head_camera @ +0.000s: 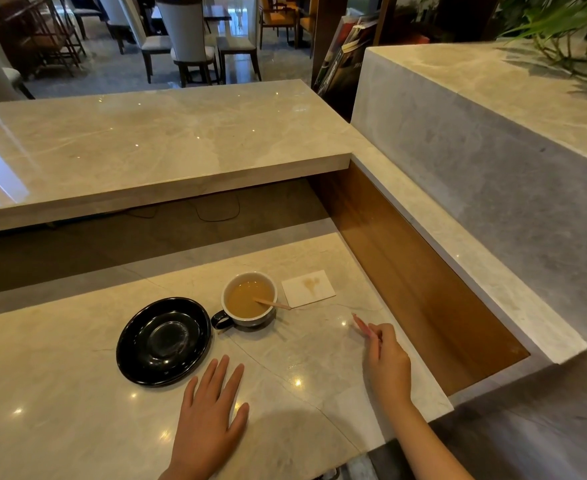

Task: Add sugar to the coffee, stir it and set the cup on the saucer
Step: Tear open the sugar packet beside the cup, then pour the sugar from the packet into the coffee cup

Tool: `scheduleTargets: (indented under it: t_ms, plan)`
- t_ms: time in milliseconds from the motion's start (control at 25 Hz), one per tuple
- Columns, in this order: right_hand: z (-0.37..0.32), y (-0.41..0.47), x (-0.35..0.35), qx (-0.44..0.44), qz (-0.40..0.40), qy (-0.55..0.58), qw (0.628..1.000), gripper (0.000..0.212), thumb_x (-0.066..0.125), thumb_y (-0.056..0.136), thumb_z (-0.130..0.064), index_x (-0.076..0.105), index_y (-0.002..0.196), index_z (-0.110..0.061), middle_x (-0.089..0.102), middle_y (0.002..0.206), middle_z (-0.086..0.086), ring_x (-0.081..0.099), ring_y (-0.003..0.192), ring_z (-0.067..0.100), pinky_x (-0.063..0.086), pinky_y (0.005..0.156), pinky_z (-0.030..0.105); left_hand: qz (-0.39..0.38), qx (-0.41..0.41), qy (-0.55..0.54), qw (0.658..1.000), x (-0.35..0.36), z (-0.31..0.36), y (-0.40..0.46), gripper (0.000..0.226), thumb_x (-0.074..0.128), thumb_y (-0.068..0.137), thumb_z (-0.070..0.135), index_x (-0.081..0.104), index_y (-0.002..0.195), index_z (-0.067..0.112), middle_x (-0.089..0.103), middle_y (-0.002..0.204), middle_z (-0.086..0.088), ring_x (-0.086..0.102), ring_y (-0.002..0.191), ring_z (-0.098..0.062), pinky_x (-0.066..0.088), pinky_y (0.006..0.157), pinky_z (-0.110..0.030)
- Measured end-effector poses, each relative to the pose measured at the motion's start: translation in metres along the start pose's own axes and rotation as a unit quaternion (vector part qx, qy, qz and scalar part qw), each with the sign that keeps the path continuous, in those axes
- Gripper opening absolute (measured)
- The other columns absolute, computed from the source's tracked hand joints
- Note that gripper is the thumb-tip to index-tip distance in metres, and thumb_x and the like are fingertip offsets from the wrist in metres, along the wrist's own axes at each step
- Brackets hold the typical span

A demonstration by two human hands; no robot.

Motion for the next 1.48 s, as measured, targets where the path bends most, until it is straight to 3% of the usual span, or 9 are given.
scheduleTargets:
  t_ms: [160,280,520,640,840,960,1080,1200,1480]
  plan:
    - [-0.013,0.003,0.009,0.137,-0.005,0.291,0.947,0.008,0.047,0.094,-0.007,0.051,0.089,-0.011,0.064,0.088,0.004,0.067,0.072,0.017,0.054,0.058,0.018,-0.005,-0.006,0.003,1.000,0.000,-0.001,-0.001,0.066,0.027,0.095,0.055,-0.022,0.135,0.033,-0.019,0.152,0.002,-0.016,0.139,-0.014,-0.008,0.112,-0.040]
    - [-0.036,0.000,0.033,0.237,-0.058,0.464,0.852,0.006,0.047,0.094,-0.007,0.050,0.092,-0.012,0.068,0.093,0.020,0.070,0.074,0.029,0.059,0.069,0.040,-0.001,-0.007,-0.011,1.000,0.000,0.000,-0.001,0.066,0.030,0.096,0.053,-0.017,0.137,0.032,-0.015,0.154,0.001,-0.015,0.139,-0.015,-0.009,0.112,-0.040]
    - [-0.076,0.000,0.051,0.259,-0.105,0.574,0.770,0.027,0.057,0.085,0.002,0.056,0.111,-0.007,0.068,0.097,0.015,0.070,0.077,0.017,0.058,0.062,0.020,0.005,0.000,-0.024,1.000,0.002,-0.004,0.001,0.065,0.033,0.094,0.055,-0.013,0.138,0.039,-0.017,0.151,0.006,-0.024,0.131,-0.007,-0.010,0.111,-0.038]
    - [-0.093,0.007,0.052,0.229,-0.135,0.558,0.786,0.019,0.060,0.082,0.003,0.064,0.099,-0.004,0.070,0.091,0.015,0.070,0.075,0.015,0.058,0.061,0.018,0.008,0.003,-0.031,0.999,0.002,-0.005,0.001,0.066,0.033,0.093,0.056,-0.013,0.138,0.041,-0.018,0.150,0.008,-0.026,0.130,-0.006,-0.018,0.109,-0.034]
    - [-0.121,0.028,0.043,0.096,-0.166,0.350,0.917,0.019,0.063,0.084,-0.008,0.064,0.096,-0.023,0.068,0.096,0.010,0.070,0.077,0.022,0.056,0.052,0.022,0.022,0.010,-0.040,0.999,0.002,-0.005,-0.001,0.063,0.030,0.090,0.058,-0.002,0.142,0.039,-0.008,0.153,0.006,-0.018,0.135,-0.009,-0.011,0.111,-0.037]
    - [-0.139,0.040,0.050,0.005,-0.174,0.231,0.957,0.028,0.067,0.082,-0.009,0.057,0.094,-0.032,0.062,0.099,-0.002,0.065,0.086,0.018,0.055,0.052,0.019,0.023,0.010,-0.045,0.999,0.003,-0.005,-0.001,0.063,0.027,0.088,0.058,0.003,0.142,0.039,-0.002,0.153,0.006,-0.014,0.136,-0.010,-0.008,0.112,-0.039]
    - [-0.155,0.047,0.064,-0.090,-0.181,0.142,0.969,0.023,0.068,0.082,-0.016,0.059,0.101,-0.025,0.062,0.098,-0.005,0.061,0.089,0.015,0.054,0.068,0.022,0.022,0.005,-0.041,0.999,0.006,-0.006,0.000,0.062,0.028,0.088,0.059,0.004,0.142,0.040,0.002,0.153,0.006,-0.011,0.137,-0.011,-0.010,0.112,-0.039]
    - [-0.166,0.051,0.073,-0.150,-0.191,0.104,0.965,0.021,0.068,0.082,-0.023,0.062,0.103,-0.023,0.066,0.095,-0.007,0.060,0.085,0.010,0.049,0.067,0.016,0.027,0.002,-0.046,0.999,0.006,-0.007,0.001,0.062,0.028,0.087,0.060,0.010,0.143,0.040,0.004,0.153,0.006,-0.007,0.138,-0.014,-0.015,0.109,-0.033]
    - [-0.173,0.050,0.085,-0.185,-0.185,0.040,0.964,0.023,0.066,0.083,-0.027,0.060,0.105,-0.024,0.066,0.099,-0.004,0.059,0.085,0.011,0.049,0.068,0.019,0.009,-0.005,-0.031,0.999,0.010,-0.009,0.001,0.061,0.018,0.086,0.065,-0.015,0.135,0.049,-0.017,0.149,0.012,-0.030,0.130,-0.004,-0.015,0.110,-0.039]
Point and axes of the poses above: each hand's wrist, its own y-axis towards the middle knuckle, its own x-axis out of the palm, z = x × y, the point moved 6 cm from there along y, towards the middle knuckle
